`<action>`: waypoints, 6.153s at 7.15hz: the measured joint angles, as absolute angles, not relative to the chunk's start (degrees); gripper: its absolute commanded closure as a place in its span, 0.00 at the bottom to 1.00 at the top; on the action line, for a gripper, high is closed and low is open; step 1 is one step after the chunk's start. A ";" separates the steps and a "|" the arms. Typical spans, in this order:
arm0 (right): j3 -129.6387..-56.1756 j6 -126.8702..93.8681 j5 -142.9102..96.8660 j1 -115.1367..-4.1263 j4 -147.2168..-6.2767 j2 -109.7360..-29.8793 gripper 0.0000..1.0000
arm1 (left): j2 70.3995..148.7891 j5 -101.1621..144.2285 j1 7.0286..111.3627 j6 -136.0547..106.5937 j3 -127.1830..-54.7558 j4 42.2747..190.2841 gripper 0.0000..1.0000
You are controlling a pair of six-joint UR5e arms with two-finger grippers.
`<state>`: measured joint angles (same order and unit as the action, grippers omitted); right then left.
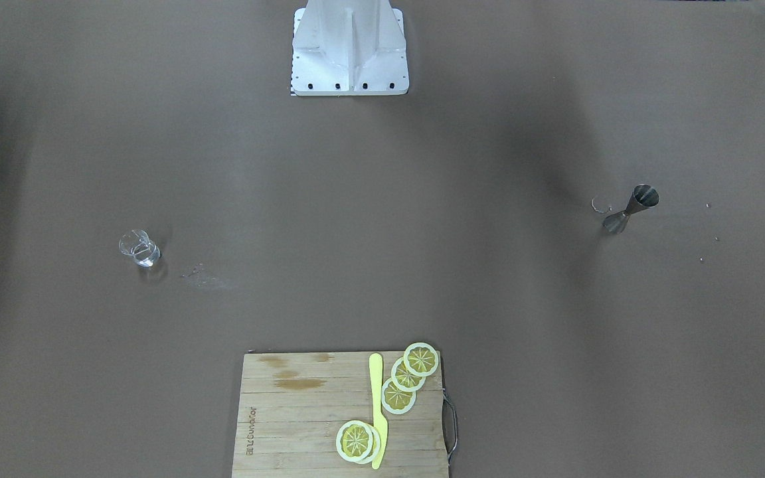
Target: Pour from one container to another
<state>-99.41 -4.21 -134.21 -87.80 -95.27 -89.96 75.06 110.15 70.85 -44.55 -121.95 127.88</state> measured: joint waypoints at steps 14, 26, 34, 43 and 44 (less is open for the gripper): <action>-100.72 -4.24 -134.59 -87.06 -95.17 -89.01 0.00 | 65.90 60.74 36.16 -61.25 -113.49 156.84 0.06; -106.29 -3.14 -133.95 -67.86 -70.73 -88.86 0.00 | 73.10 31.36 15.97 -63.74 -96.22 169.79 0.06; -96.16 -2.99 -126.43 -53.61 -51.95 -85.25 0.03 | 77.86 29.48 15.56 -63.70 -91.74 169.79 0.06; -81.16 -18.42 -121.23 -47.69 -13.37 -83.43 0.02 | 82.80 27.53 14.80 -65.10 -83.94 171.60 0.06; -77.71 -19.73 -120.84 -47.70 -8.58 -82.31 0.02 | 82.94 27.30 14.70 -65.25 -83.29 171.91 0.06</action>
